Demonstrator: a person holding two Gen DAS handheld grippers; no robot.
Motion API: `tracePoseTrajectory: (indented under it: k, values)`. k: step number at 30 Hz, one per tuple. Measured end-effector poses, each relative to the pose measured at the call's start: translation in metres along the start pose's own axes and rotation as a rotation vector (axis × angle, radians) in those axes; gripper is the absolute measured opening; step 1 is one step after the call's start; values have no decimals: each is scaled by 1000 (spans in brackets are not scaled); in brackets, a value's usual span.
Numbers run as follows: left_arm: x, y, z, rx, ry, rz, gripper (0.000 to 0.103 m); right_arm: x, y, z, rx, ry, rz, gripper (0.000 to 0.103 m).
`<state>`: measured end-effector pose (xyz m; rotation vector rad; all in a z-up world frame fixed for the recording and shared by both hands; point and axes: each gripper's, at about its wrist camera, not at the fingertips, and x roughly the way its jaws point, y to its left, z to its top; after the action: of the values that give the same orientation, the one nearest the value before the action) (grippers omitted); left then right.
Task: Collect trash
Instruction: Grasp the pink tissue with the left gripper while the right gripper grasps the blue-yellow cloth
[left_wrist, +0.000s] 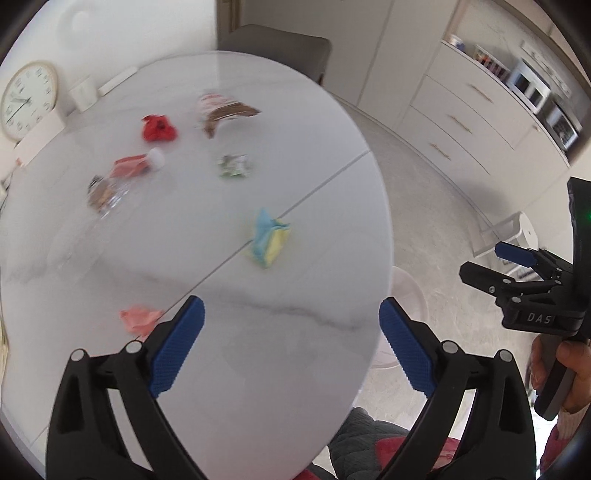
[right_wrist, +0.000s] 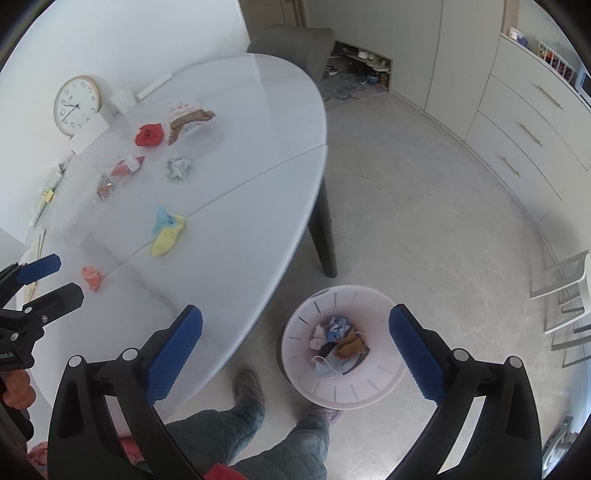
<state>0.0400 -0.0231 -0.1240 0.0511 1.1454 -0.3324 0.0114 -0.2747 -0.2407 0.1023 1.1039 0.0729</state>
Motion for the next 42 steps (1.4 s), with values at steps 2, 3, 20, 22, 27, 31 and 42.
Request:
tracePoseTrajectory:
  k: [2,3,20,22,27,31,42]
  values:
    - [-2,20,-4,-40,3,11,92,3,13,5,-18,0,12,100]
    - [-2,31,-7,-61,3,18,92,5,20,7,-29,1,17,100]
    - [5,139,-43,-236,45,70,95,29,100,21,-157,40,57,100]
    - [13,145,-45,-258,55,61,95,30,103,22,-158,43,58,100]
    - [40,150,-47,-274,85,62,95,34,107,24,-171,54,53,100]
    - [60,149,-44,-252,101,91,95,42,109,28,-172,68,55,100]
    - [83,156,-36,-296,120,88,95,89,125,46,-172,114,78,100]
